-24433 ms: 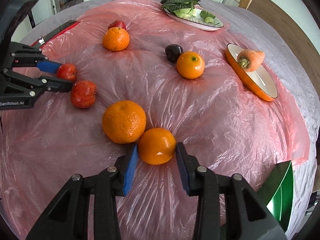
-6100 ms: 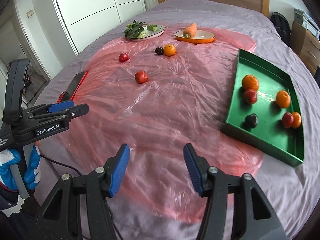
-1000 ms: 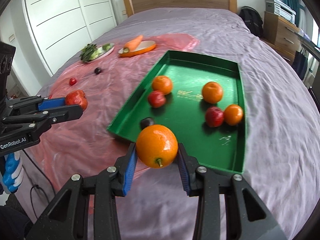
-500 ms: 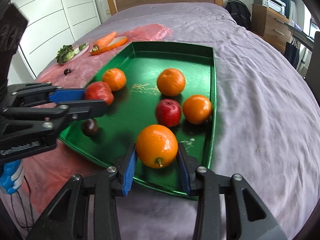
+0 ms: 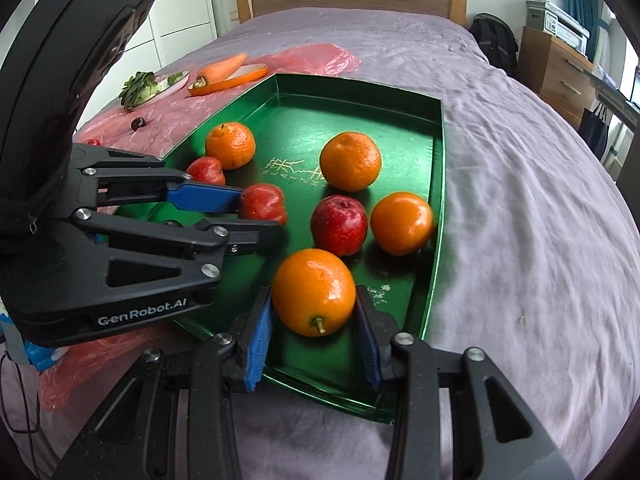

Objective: Organize fruits
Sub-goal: 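Carry the red apple and orange over the green tray, then lower the red apple and orange into the tray and open both grippers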

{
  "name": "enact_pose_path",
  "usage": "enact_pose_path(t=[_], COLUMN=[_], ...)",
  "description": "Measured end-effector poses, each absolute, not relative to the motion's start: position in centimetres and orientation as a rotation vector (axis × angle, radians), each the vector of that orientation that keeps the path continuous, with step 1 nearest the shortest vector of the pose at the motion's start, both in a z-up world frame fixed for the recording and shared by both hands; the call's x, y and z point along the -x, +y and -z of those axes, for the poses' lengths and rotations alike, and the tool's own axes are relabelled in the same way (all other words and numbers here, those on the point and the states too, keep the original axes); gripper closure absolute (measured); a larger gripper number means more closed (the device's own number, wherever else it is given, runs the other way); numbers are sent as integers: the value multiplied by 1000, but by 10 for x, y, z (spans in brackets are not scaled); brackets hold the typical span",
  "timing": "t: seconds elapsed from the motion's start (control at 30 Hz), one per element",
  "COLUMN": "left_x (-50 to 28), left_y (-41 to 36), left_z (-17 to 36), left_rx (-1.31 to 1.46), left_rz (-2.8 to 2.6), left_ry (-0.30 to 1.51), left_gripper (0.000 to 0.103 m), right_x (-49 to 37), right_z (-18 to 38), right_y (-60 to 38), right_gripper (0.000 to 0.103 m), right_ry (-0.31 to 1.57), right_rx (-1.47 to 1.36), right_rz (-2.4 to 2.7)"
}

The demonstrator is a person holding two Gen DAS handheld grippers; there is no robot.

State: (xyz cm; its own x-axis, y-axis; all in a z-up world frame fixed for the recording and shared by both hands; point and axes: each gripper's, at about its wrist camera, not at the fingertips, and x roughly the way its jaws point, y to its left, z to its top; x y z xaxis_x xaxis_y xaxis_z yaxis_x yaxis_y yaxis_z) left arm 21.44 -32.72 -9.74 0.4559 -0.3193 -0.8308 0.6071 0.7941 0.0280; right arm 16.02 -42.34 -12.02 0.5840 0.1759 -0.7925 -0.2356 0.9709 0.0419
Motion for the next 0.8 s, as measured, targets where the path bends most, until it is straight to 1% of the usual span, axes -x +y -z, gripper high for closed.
enact_pose_path(t=[0.63,0.67,0.7,0.73,0.8], left_x=[-211,-210,-209,-209,-207], left_y=[-325,-324,-323,-321,-319], left_z=[90,89,87,85,81], left_rx=[-367,-366,-364,-362,-361], left_rz=[562,559,556,552,549], left_ry=[925,924,921,915,906], left_gripper=[76,73,69,63,62], right_x=[-159,-158,-158,-157,-156], right_z=[118,118,117,117,115], right_y=[-425,-426,-426,-426,-426], right_gripper=[35,34,23,14,10], right_ry=[919,920,920,918,918], right_rx=[50,46,42,41,41], right_rz=[-222,-219,-215,-213,-204])
